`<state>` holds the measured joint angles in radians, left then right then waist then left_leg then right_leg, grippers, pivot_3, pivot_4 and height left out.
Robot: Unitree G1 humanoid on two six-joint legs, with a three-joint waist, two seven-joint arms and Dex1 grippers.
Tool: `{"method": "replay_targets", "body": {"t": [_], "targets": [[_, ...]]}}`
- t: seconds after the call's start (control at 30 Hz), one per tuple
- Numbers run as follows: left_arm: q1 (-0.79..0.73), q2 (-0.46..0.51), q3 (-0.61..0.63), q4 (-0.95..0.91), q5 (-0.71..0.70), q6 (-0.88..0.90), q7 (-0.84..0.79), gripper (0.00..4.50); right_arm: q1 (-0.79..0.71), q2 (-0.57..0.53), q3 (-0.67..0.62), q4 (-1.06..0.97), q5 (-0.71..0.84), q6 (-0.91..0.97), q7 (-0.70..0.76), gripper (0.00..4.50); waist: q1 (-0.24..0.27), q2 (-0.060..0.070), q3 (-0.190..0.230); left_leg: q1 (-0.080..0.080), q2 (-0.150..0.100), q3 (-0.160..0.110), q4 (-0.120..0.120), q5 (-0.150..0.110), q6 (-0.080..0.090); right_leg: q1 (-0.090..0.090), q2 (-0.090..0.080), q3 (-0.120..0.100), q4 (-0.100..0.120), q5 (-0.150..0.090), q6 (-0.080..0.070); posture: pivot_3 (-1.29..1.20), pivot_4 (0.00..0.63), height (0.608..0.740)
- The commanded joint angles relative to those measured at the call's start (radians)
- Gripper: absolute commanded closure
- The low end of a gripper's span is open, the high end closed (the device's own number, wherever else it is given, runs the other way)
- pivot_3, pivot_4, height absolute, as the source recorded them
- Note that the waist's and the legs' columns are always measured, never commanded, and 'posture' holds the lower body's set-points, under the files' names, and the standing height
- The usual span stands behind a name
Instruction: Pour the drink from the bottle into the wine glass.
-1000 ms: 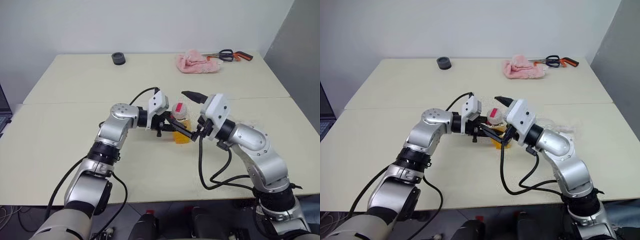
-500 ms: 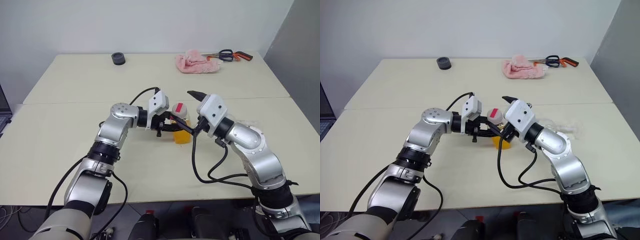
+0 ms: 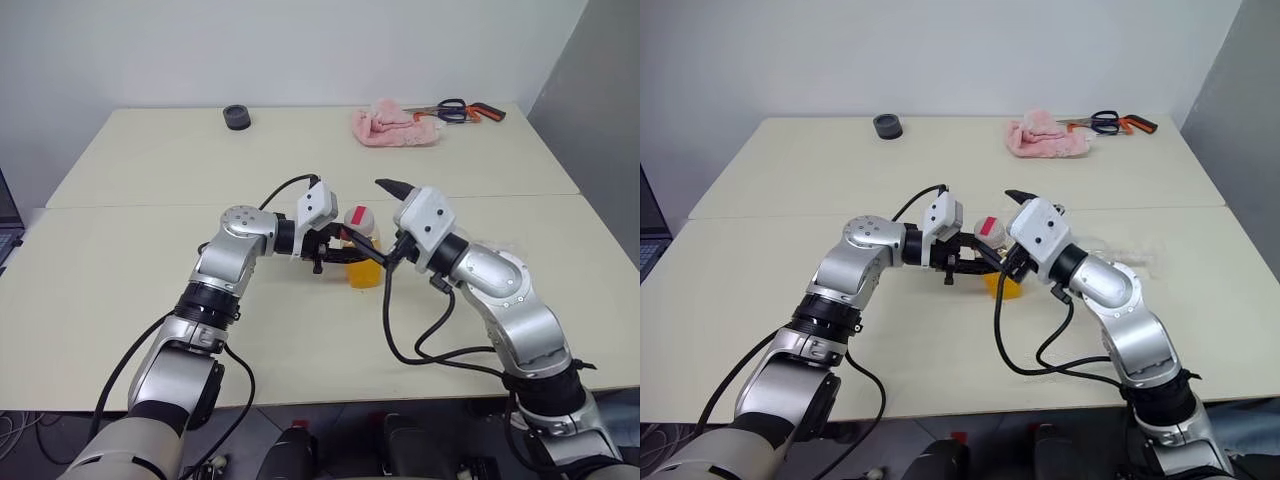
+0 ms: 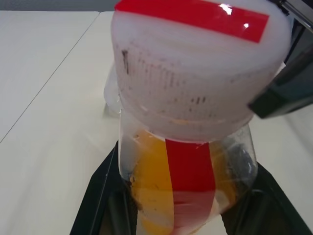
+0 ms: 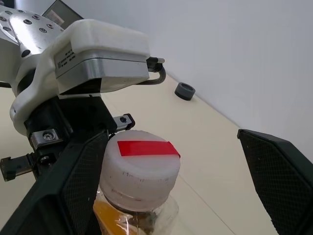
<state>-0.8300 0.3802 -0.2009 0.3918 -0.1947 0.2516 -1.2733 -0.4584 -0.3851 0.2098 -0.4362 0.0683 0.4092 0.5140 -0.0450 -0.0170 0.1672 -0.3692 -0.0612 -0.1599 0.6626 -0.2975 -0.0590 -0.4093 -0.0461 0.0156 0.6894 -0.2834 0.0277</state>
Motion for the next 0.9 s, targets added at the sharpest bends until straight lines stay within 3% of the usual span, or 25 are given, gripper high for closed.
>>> {"method": "replay_targets", "body": {"t": [0.03,0.63,0.9], "targets": [[-0.014,0.017,0.006,-0.031,-0.001,-0.025,-0.006,2.81,0.004,-0.023,-0.063,-0.035,0.009,-0.007,-0.001,0.00,0.000,0.000,0.000,0.000,0.000,0.000,0.000,0.000,0.000,0.000,0.000,0.000,0.000,0.000,0.000,0.00,0.150,0.740],[-0.025,0.022,0.007,-0.010,0.000,-0.045,-0.004,2.81,0.040,-0.081,-0.121,-0.101,0.096,0.035,0.018,0.00,0.000,0.000,0.000,0.000,0.000,0.000,0.000,0.000,0.000,0.000,0.000,0.000,0.000,0.000,0.000,0.00,0.150,0.740],[-0.031,0.021,0.007,0.002,0.002,-0.048,-0.007,2.81,0.034,-0.089,-0.130,-0.192,0.214,0.123,0.066,0.00,0.000,0.000,0.000,0.000,0.000,0.000,0.000,0.000,0.000,0.001,0.000,0.000,0.000,0.000,0.000,0.00,0.150,0.740]]}}
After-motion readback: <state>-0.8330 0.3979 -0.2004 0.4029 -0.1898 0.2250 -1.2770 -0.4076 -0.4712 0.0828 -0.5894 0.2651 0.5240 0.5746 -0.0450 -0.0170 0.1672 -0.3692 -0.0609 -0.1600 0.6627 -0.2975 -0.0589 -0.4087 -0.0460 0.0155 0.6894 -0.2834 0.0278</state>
